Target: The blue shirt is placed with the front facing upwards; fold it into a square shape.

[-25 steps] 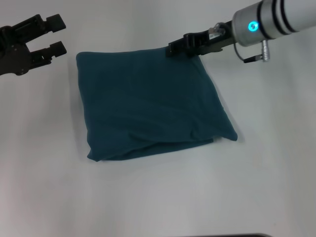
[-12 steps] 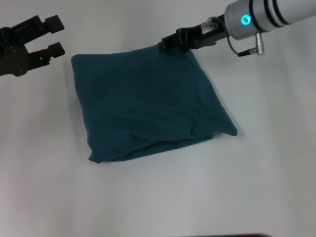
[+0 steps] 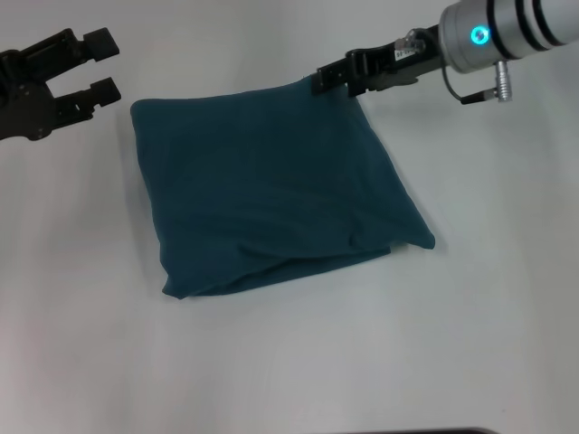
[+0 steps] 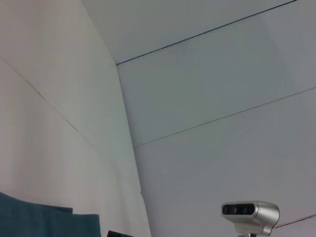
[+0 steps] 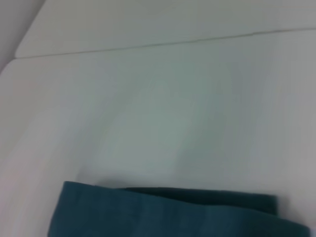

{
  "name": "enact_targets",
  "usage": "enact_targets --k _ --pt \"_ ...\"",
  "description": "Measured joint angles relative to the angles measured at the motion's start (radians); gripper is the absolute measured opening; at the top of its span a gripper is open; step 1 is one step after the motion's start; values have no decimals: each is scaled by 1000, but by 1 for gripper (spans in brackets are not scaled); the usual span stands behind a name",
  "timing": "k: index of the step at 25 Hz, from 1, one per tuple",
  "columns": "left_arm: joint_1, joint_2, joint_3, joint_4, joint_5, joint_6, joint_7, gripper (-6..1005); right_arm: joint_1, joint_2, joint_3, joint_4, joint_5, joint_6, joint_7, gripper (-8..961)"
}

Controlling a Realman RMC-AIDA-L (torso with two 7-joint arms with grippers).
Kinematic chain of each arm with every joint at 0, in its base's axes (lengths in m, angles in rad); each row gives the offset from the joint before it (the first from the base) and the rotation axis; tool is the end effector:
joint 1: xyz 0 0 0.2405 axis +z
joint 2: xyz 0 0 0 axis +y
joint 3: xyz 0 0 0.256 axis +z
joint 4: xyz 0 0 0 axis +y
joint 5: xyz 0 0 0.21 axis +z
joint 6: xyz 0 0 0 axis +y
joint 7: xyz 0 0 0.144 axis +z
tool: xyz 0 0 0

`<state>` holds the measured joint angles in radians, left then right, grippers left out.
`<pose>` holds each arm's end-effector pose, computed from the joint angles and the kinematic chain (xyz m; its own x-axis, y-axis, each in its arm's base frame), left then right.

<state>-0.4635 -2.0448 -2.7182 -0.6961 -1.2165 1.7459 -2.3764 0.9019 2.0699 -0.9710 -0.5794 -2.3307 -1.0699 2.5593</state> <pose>-0.2805 0.3129 0.0614 -0.0919 0.8338 0.5444 0.8405 -0.2281 0.4914 0.1911 0.4316 -0.0433 0.3917 -0.8704 -0.2983 -0.9168 -0.3417 -0.2068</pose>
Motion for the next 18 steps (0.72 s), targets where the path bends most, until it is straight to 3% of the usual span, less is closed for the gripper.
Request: enact_targets --k 4,7,18 --pt "0 0 0 -1 0 2 0 874 -16 -35 0 -1 -5 -19 46 639" --pt "-2 0 0 0 0 1 0 874 -22 -47 0 0 -4 -19 53 636" --pt "-6 0 0 0 0 1 0 873 -4 -34 -9 2 -8 0 53 623"
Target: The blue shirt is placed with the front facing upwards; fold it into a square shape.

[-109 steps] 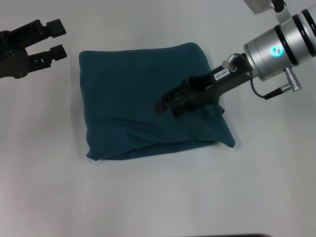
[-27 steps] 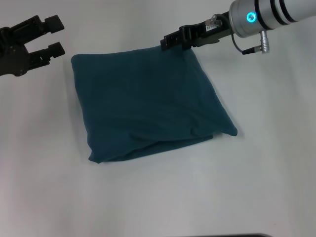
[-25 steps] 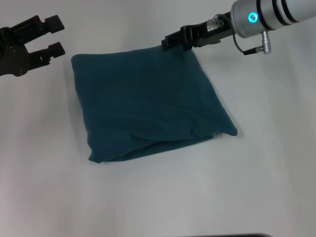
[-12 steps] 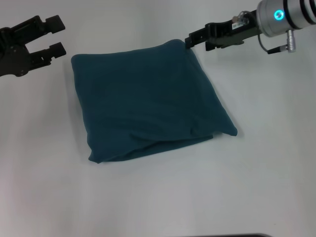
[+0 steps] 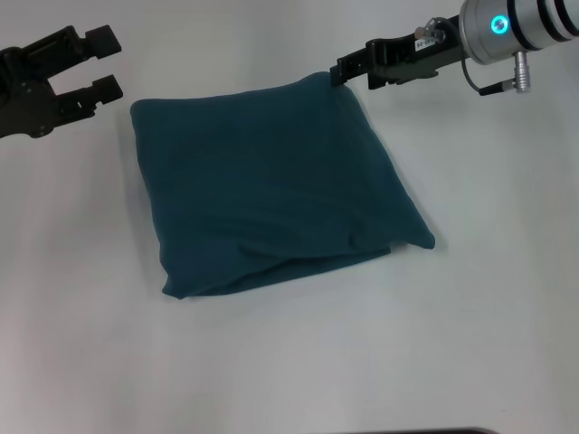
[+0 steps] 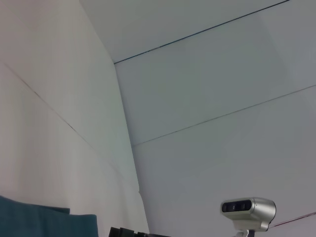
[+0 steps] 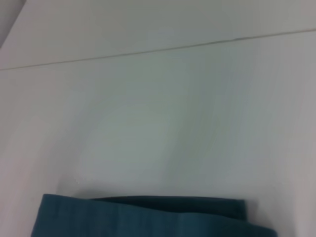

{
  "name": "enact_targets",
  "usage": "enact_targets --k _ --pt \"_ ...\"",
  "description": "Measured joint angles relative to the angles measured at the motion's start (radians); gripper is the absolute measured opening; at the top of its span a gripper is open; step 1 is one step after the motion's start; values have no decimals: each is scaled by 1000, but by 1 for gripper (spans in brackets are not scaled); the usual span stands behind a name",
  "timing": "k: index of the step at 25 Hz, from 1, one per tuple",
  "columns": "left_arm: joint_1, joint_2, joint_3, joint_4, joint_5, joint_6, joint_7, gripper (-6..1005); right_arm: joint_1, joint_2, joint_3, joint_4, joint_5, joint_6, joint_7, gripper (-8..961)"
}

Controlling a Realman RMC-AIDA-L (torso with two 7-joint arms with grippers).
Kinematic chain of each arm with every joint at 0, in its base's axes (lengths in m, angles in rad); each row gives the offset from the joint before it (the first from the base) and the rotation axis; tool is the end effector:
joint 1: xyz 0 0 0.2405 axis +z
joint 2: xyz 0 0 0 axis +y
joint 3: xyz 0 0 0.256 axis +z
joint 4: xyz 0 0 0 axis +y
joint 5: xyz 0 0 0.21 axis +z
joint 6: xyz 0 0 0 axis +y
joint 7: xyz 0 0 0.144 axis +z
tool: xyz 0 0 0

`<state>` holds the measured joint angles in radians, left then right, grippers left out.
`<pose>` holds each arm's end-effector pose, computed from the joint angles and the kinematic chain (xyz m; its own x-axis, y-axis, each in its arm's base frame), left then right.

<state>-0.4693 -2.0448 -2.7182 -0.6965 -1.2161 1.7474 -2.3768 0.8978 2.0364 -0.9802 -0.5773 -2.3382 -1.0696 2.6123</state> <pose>-0.2786 0.3143 0.0614 -0.0865 0.8350 0.5434 0.8389 -0.2332 0.4919 0.1999 0.4371 -0.0291 0.3528 -0.8817 -0.3133 -0.9292 -0.2907 -0.2283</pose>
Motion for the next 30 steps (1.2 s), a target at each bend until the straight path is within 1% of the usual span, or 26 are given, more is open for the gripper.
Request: enact_targets --k 8,10,14,17,19,21,24,26,30 --pt "0 0 10 -3 9 -6 -1 873 3 1 1 -2 2 -10 2 614" --pt "-1 0 51 -19 30 -31 -1 873 3 -1 3 -3 3 -20 2 611" --pt "-4 -3 180 -70 75 -111 17 873 5 -20 7 -15 6 -75 2 607" --pt "-14 -5 220 -86 78 -176 80 873 -1 -32 8 -48 7 -128 3 603" --pt "-21 -13 222 -86 78 -229 143 873 -11 -38 15 -70 8 -158 7 601" --pt "-24 -30 223 -86 78 -293 198 873 -19 -41 34 -79 8 -176 7 598" --pt "-23 -52 228 -86 79 -355 228 874 -28 -44 61 -81 8 -191 2 595" --pt "-23 -57 232 -82 82 -365 231 874 -32 -49 70 -82 7 -192 0 593" --pt "-19 -56 223 -86 70 -339 211 873 -35 -55 68 -81 3 -174 -2 588"
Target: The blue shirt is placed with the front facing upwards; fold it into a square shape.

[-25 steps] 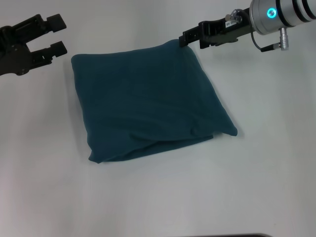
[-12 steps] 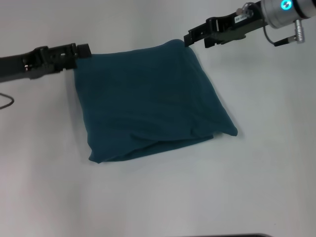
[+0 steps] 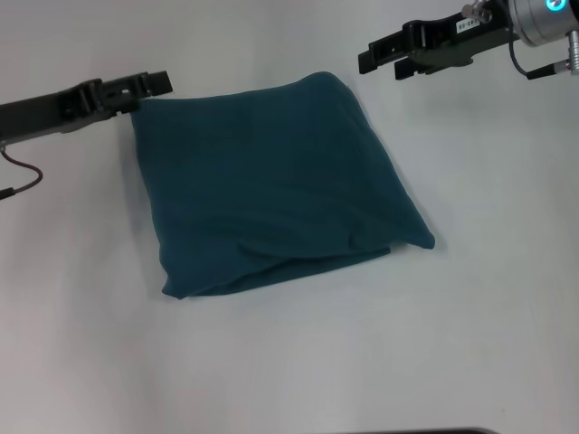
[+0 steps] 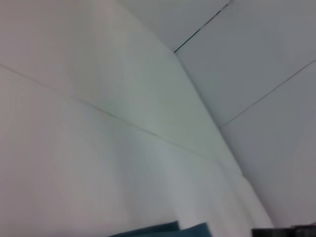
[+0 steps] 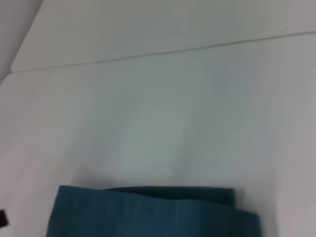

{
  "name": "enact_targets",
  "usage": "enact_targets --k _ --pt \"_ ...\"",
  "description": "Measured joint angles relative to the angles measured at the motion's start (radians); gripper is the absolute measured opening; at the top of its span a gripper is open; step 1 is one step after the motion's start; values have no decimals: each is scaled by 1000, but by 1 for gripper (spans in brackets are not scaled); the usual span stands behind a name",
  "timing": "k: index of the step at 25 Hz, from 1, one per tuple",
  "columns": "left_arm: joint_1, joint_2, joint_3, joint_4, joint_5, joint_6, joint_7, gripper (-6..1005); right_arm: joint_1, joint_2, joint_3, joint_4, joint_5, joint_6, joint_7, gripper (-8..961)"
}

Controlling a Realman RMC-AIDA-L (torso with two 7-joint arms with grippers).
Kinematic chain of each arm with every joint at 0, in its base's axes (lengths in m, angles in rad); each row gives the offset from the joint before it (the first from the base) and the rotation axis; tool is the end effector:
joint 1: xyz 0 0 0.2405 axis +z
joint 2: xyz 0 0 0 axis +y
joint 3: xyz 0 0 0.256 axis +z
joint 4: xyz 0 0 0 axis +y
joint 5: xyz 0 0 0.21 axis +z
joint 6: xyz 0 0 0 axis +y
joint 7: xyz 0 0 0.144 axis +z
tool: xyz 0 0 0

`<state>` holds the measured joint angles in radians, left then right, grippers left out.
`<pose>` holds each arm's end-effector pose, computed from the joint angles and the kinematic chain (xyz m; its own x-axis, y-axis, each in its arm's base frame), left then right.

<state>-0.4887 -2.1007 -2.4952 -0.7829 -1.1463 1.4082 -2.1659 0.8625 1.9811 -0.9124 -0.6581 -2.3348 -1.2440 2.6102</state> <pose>-0.2782 0.3489 0.0241 0.2232 0.7641 0.6053 0.9320 -0.3492 0.0972 0.2058 0.4327 0.0091 0.3346 -0.8945 -0.2966 -0.9394 -0.2916 -0.1802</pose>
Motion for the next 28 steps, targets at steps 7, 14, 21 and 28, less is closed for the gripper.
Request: enact_targets --k 7,14,21,28 --pt "4 2 -57 -11 -35 68 -26 874 10 36 -61 41 -40 75 -15 580" --pt "7 4 -65 -12 -50 73 -30 873 51 92 -94 91 -65 190 -13 572" --pt "11 3 -65 -12 -51 74 -30 873 86 101 -108 127 -67 247 -2 563" --pt "12 1 -65 -12 -52 70 -31 873 107 102 -119 177 -67 284 -2 555"
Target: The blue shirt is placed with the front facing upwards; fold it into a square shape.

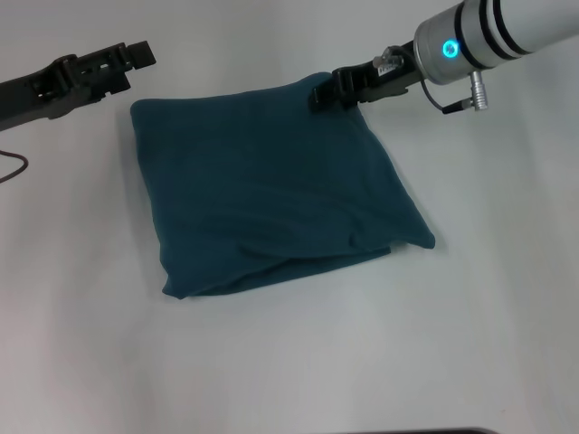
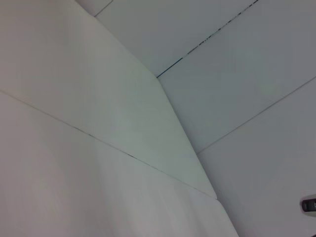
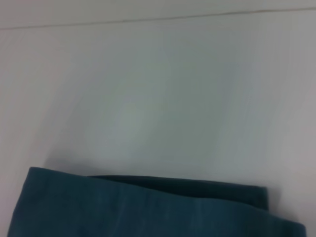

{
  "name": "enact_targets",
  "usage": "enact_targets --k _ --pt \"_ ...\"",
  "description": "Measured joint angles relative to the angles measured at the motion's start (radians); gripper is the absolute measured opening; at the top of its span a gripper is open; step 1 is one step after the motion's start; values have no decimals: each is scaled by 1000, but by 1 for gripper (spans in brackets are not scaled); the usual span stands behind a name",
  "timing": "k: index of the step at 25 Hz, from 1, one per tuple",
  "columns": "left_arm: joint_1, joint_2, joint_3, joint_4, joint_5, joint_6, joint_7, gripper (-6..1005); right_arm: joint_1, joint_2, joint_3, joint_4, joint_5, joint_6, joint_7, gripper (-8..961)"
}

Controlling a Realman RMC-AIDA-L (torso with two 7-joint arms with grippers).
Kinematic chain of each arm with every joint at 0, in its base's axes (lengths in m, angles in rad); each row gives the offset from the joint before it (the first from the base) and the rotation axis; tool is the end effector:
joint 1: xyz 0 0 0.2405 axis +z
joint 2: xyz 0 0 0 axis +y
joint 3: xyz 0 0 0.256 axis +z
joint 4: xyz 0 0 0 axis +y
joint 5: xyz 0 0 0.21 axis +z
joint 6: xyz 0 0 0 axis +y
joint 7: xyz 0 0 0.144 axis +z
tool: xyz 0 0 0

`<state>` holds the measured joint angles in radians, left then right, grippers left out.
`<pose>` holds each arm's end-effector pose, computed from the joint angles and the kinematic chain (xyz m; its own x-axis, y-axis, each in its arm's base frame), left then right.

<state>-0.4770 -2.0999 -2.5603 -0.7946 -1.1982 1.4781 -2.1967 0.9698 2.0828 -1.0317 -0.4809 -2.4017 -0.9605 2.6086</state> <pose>-0.2758 0.3441 0.0388 0.1469 0.7468 0.6486 0.9216 -0.3414 0.1844 0.1885 0.4352 -0.0653 0.4201 -0.8728 -0.2486 -0.8901 -0.3429 -0.3002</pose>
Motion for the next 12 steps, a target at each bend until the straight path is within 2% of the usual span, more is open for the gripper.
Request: enact_targets --k 8,12 --pt "0 0 0 3 0 -1 1 873 0 0 0 -10 1 -3 1 546" --pt "0 0 0 6 0 0 2 874 2 1 -1 -11 -1 -1 1 386"
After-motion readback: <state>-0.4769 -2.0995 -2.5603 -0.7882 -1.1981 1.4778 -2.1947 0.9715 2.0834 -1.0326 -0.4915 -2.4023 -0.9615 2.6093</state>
